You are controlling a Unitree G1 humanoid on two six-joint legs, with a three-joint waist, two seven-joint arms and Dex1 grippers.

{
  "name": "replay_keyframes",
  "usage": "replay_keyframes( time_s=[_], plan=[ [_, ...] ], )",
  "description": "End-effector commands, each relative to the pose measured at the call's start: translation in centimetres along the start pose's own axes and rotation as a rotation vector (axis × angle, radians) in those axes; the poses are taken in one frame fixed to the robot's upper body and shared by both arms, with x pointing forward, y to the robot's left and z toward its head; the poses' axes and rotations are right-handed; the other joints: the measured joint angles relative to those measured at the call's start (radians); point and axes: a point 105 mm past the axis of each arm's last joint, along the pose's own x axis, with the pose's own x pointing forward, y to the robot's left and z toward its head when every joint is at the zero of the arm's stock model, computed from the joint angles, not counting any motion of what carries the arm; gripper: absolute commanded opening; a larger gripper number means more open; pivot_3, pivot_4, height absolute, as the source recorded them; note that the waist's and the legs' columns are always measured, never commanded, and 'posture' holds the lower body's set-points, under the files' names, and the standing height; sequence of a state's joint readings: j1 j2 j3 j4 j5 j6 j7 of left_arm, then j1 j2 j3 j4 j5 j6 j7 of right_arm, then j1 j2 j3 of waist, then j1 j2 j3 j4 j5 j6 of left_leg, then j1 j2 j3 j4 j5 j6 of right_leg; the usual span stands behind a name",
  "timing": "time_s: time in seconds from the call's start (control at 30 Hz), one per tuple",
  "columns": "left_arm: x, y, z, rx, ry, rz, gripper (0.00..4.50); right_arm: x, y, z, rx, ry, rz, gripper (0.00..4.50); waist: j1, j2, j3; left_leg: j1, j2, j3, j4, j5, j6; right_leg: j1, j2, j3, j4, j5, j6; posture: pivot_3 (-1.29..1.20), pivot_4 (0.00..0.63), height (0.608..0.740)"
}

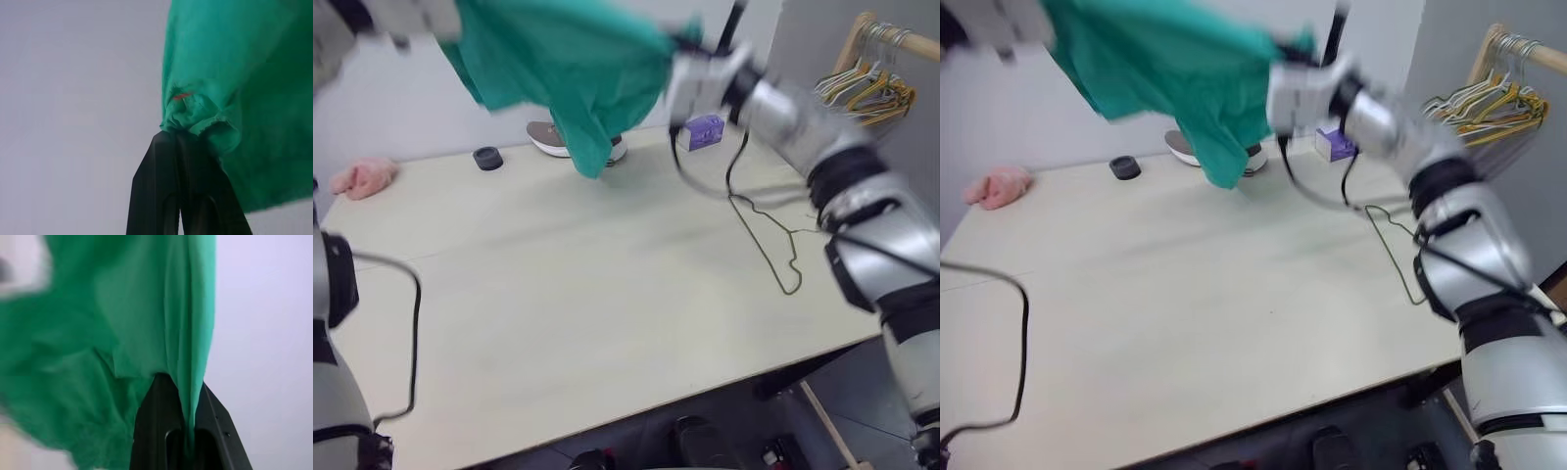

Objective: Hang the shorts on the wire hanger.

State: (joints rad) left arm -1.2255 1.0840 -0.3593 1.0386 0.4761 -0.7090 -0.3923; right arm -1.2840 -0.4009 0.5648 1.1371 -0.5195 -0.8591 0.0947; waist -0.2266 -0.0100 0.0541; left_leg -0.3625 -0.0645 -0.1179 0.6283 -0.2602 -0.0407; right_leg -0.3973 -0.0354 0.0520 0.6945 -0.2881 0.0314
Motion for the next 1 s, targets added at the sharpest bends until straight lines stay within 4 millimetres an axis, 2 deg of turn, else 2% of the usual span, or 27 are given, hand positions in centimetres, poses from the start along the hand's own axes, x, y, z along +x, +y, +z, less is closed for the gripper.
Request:
replay_keyframes(
  time_s=[0.03,0.1,0.13,0.2,0.3,0.37,0.43,0.5,0.63,1.0],
  plan=[
    [-4.0,-7.2,-3.1,-0.245,0.080,-0.214,0.00,-1.9,6.2,0.8,0.070,-0.047,0.197,0.03,0.004,0.000,0.004,0.004,0.000,-0.002,0.002,0.000,0.000,0.004,0.001,-0.002,0.002,-0.003,0.004,-0.09,0.000,0.740],
    [-7.4,-14.1,-2.3,-0.437,0.081,-0.442,0.00,-3.4,9.9,2.5,0.123,-0.110,0.324,0.03,0.000,0.000,0.004,0.001,0.001,-0.004,0.004,0.005,0.004,0.002,0.001,-0.002,0.003,0.003,0.003,-0.09,0.000,0.740],
    [-9.3,-16.5,-1.6,-0.502,0.084,-0.547,0.00,-4.0,10.9,3.2,0.140,-0.136,0.365,0.03,0.002,0.000,0.004,0.000,0.002,-0.006,0.007,0.005,0.004,0.001,0.002,-0.001,0.005,0.007,-0.002,-0.09,0.000,0.740],
    [-11.7,-18.7,-0.3,-0.577,0.093,-0.668,0.00,-4.7,12.0,4.2,0.158,-0.163,0.420,0.03,0.006,-0.004,0.003,-0.003,0.005,-0.008,0.013,0.005,0.003,0.000,0.006,-0.002,0.005,0.008,-0.004,-0.09,0.000,0.740],
    [-17.3,-22.4,2.3,-0.767,0.124,-0.921,0.00,-7.3,14.2,6.1,0.193,-0.219,0.579,0.03,0.033,-0.009,0.000,-0.004,0.007,-0.014,0.015,0.004,0.002,0.003,0.008,-0.008,0.004,0.007,-0.005,-0.09,0.000,0.740],
    [-20.0,-23.5,3.7,-0.843,0.143,-1.037,0.00,-8.9,15.1,6.8,0.234,-0.226,0.660,0.03,0.055,-0.008,-0.001,0.002,0.006,-0.015,0.015,0.003,0.002,0.012,0.008,-0.009,0.001,0.003,-0.004,-0.08,0.000,0.740],
    [-21.7,-24.0,5.1,-0.901,0.147,-1.104,0.00,-10.7,15.9,7.4,0.274,-0.226,0.748,0.03,0.082,-0.005,0.000,0.008,0.006,-0.015,0.014,0.002,0.003,0.020,0.008,-0.010,-0.004,0.002,-0.004,-0.08,0.000,0.740],
    [-22.2,-24.2,6.2,-0.936,0.138,-1.117,0.00,-12.2,16.5,8.0,0.317,-0.221,0.824,0.03,0.107,-0.004,0.001,0.016,0.006,-0.015,0.014,0.001,0.003,0.029,0.008,-0.011,-0.008,0.000,-0.007,-0.08,0.000,0.740],
    [-22.3,-24.4,8.5,-1.006,0.100,-1.139,0.00,-13.8,16.8,8.9,0.397,-0.183,0.892,0.03,0.144,-0.007,-0.001,0.019,0.006,-0.015,0.015,0.001,0.003,0.030,0.008,-0.012,-0.011,-0.002,-0.010,-0.09,0.000,0.740],
    [-20.4,-23.9,10.5,-1.034,0.031,-1.101,0.00,-16.4,16.8,9.8,0.489,-0.068,1.045,0.03,0.146,-0.007,-0.002,0.018,0.007,-0.014,0.015,0.000,0.000,0.030,0.008,-0.012,-0.013,0.002,-0.005,-0.10,0.000,0.740]
  ],
)
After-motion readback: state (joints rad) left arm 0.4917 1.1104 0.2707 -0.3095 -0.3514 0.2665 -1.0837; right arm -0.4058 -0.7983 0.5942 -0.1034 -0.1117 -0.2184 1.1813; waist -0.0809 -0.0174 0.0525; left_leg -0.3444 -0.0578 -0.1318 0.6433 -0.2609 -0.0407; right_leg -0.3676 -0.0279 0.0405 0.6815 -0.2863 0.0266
